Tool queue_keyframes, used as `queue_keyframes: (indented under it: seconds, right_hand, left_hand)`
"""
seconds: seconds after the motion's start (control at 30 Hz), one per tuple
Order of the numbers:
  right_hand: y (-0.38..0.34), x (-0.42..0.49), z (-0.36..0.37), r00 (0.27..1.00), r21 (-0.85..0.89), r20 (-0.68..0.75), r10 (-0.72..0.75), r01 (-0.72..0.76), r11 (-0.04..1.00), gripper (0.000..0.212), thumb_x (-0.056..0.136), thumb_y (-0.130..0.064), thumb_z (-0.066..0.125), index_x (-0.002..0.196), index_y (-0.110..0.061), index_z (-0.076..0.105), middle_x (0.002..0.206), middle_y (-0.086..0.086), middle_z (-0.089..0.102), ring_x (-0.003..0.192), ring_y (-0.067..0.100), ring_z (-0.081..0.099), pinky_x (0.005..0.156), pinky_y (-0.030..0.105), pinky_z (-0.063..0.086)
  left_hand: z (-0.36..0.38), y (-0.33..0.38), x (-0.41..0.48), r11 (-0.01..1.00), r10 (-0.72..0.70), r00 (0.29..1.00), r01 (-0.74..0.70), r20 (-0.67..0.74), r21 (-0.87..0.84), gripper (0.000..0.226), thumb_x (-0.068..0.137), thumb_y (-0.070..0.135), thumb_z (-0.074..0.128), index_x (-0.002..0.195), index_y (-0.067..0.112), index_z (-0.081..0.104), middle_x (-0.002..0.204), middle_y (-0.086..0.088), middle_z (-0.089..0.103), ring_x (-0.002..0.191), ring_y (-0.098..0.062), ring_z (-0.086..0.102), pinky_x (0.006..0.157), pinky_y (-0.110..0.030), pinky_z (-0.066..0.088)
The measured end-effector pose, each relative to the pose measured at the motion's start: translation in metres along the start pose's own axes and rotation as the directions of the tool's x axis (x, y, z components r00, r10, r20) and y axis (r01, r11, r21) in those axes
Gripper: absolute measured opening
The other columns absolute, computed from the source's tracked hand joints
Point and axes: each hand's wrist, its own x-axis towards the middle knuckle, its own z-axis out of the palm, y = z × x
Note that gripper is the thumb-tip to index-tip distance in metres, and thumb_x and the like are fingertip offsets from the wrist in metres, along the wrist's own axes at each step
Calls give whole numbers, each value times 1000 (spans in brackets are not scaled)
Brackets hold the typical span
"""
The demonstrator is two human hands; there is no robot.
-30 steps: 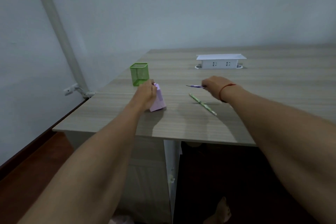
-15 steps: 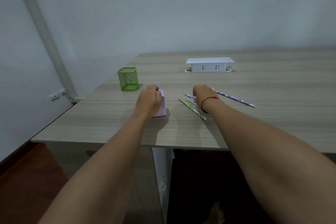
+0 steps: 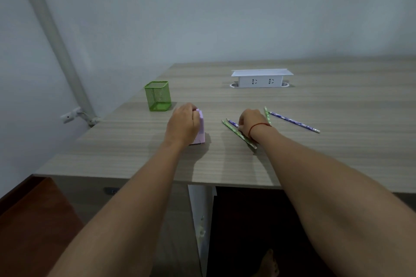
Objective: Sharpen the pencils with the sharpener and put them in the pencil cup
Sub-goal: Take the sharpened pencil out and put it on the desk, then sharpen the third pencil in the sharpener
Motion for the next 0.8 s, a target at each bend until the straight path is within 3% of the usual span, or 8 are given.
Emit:
queue_keyframes:
  seconds: [0.17,0.4,0.67,0.8]
  right_hand:
    - [3,-5,-5,999,39,-43,9,-7,999,24,93,-12,52,106,-2,70,111,21,67,103,35,63,88,34,50]
    - [39,-21,-41,946,-38,-277,167,-185,982,27,98,-11,44,117,-3,61,122,20,61,111,36,60,88,36,49]
    - [47,-26,-36,965,-61,-143,218,-228,972,30,95,-20,52,121,-5,58,127,16,58,117,34,57,91,35,47]
    - [38,-22,-24,963,-104,-105,249,-260,960,32,95,-13,49,126,-6,56,130,14,57,120,32,56,93,35,47]
  left_hand:
    - [-1,1,-1,1000,-8,1000,8,3,-2,24,95,16,39,95,3,59,97,-16,63,92,-32,54,72,-36,40]
    - [-1,1,-2,1000,-7,1000,7,15,7,25,95,15,38,97,3,60,99,-17,64,94,-33,54,74,-36,41]
    - [-2,3,-4,1000,-12,1000,12,17,-5,24,95,13,40,100,1,60,103,-18,63,98,-33,54,78,-37,41]
    - [-1,2,-4,1000,-15,1000,15,17,-5,24,95,14,40,99,2,60,103,-16,64,98,-32,54,78,-36,41]
